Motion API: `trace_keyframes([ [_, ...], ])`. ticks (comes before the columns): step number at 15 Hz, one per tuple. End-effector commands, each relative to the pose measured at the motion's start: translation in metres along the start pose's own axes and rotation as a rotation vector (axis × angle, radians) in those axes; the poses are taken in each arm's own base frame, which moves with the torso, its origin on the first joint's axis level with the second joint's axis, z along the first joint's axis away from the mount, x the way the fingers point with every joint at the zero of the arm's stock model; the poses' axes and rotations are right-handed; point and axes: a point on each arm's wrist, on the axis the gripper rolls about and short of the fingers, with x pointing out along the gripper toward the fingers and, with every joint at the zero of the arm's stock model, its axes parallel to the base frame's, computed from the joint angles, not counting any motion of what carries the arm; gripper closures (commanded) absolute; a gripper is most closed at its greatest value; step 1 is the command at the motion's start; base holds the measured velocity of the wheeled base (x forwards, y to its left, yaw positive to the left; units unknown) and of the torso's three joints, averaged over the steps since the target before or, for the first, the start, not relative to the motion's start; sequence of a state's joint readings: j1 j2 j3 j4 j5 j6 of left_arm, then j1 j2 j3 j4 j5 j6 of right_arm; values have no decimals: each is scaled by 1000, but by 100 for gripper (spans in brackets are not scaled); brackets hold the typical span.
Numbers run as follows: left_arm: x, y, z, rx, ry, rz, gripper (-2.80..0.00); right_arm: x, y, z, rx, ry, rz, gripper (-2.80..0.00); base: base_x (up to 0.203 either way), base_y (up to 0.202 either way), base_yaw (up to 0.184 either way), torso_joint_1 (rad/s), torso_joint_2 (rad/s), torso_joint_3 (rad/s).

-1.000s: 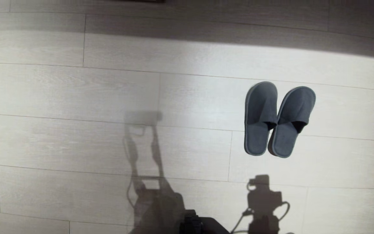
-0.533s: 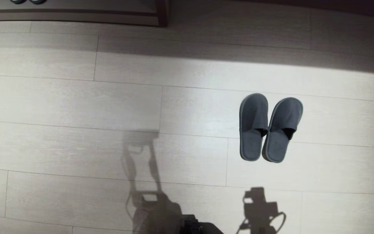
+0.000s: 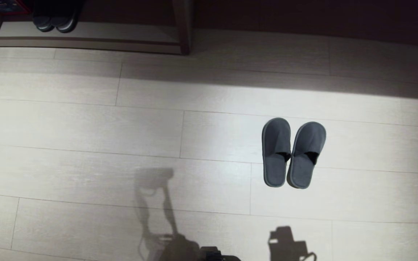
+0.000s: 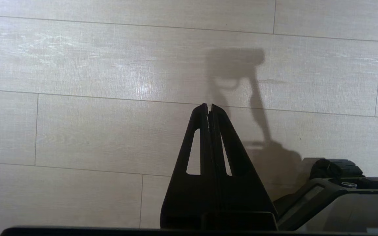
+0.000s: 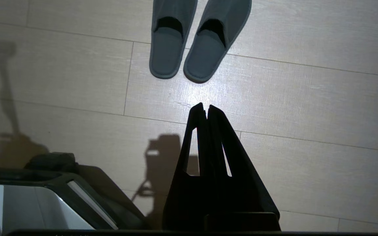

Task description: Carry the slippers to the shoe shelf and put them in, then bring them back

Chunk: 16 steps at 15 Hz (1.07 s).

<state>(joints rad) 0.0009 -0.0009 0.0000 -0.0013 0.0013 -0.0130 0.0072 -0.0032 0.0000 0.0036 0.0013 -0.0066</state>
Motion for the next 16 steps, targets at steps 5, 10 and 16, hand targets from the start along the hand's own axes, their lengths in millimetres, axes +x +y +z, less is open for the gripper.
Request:
trace_keyframes([
  [5,0,0,0,0,2,1,0,0,0,0,-1,1,1,0,0,0,0,3,1,203],
  [10,0,0,0,-1,1,0,0,0,0,0,-1,1,1,0,0,0,0,1,5,203],
  [16,0,0,0,-1,2,-1,0,0,0,0,0,1,1,0,0,0,0,3,3,199],
])
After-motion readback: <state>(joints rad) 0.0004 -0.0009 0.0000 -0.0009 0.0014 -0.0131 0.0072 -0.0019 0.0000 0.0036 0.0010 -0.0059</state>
